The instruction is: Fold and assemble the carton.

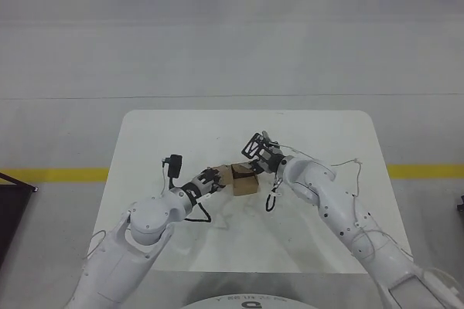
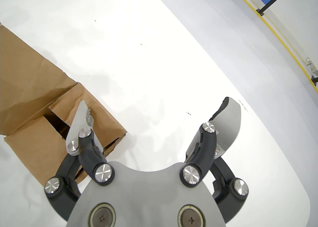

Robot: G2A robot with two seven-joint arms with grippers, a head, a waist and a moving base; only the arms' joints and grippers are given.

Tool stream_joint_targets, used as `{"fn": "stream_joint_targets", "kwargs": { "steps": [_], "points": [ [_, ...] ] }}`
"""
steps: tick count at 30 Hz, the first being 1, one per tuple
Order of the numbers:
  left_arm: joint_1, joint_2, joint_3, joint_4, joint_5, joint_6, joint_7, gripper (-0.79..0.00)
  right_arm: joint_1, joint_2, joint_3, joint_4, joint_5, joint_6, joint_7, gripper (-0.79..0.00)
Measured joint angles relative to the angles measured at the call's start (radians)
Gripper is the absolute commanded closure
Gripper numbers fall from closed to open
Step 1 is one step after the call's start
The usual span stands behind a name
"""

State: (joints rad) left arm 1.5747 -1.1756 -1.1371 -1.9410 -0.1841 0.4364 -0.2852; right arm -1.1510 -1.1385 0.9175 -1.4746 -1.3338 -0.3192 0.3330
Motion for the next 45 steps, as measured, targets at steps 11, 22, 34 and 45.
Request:
{"fn": "stream_joint_targets", "kwargs": {
  "steps": [11,22,34,45],
  "points": [
    [0.103,0.011,-0.112,-0.052,-0.012,-0.014,0.078,-0.785,-0.114,0.038,0.157,-0.135,0.002,-0.041,-0.044,-0.785],
    [0.065,0.054,-0.045,-0.122,0.622,0.132,-0.037,-0.785,-0.330,0.081,0.359,-0.220,0.000,-0.133,-0.302,-0.785],
    [0.067,0.055,-0.038,-0.112,0.648,0.124,-0.042,-0.785,-0.378,0.083,0.382,-0.222,0.004,-0.126,-0.404,-0.785],
    [0.011,0.094,0.032,-0.109,1.203,0.128,-0.413,-0.785,-0.348,0.074,0.377,-0.077,0.027,-0.087,-0.403,-0.785]
  ]
}}
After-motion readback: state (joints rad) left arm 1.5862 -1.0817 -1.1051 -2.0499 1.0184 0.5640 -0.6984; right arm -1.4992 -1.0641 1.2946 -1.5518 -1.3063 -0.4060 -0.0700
